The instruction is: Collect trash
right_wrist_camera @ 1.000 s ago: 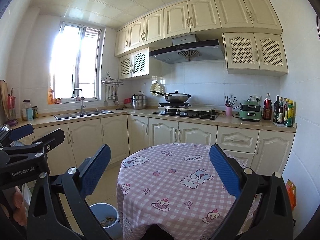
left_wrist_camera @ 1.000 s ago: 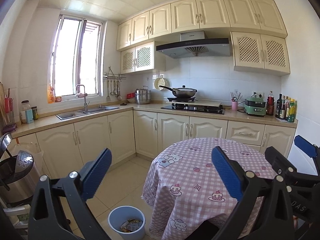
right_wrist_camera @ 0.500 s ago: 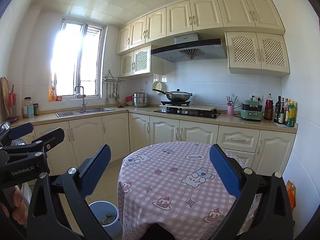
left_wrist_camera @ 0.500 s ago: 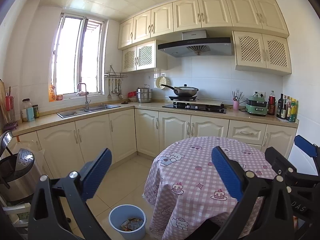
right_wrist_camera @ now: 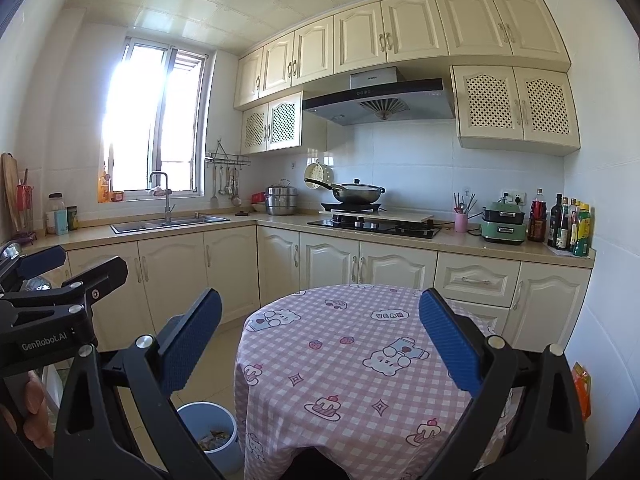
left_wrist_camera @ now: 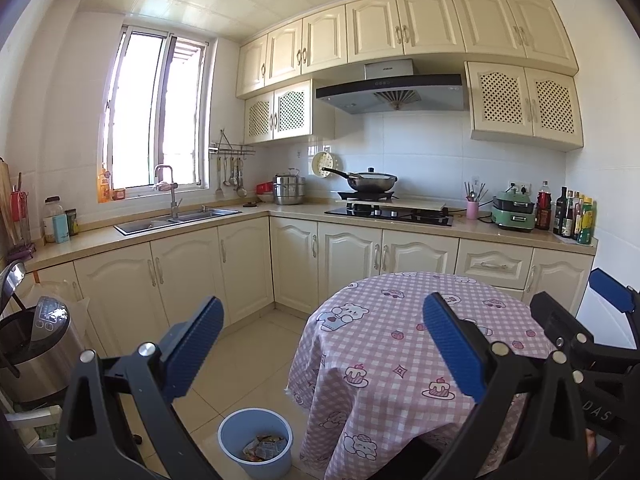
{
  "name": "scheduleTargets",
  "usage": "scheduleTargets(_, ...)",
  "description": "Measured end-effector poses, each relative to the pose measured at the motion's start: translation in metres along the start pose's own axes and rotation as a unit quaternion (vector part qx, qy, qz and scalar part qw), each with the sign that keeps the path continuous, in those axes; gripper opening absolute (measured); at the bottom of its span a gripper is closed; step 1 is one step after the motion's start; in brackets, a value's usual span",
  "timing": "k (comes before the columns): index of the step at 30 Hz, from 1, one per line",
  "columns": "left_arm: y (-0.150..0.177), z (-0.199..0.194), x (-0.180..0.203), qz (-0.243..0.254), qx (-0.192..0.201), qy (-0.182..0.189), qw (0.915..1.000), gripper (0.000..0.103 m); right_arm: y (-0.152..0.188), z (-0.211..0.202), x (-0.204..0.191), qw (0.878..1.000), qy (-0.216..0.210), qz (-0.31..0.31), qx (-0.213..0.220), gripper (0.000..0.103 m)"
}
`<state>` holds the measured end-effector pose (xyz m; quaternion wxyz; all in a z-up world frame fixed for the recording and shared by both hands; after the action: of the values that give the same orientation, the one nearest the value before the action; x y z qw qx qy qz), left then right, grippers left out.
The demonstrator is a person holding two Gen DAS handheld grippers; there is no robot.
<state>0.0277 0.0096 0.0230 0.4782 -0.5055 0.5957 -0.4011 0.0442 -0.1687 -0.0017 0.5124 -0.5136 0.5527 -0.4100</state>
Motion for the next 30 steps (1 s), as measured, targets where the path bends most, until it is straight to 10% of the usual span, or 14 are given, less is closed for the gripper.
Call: scheduleTargets(30, 0.0015, 0.0019, 0.0014, 0.0, -0.003, 0.004, 1.0, 0.098, -0.0024, -0.0027, -0.0043, 1.0, 0.003, -0.007, 0.003, 0.096)
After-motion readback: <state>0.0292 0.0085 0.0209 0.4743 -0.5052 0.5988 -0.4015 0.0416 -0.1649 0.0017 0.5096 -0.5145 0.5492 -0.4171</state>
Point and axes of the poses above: each gripper's, at about its wrist camera, not at the fingertips, and z roughly the way its jaws point, x to its right, y to its underside, the point moved 5 cm from there along z, roughly the way its jaws point, and after that the axes turned 9 degrees about z, right-handed, at the moved point
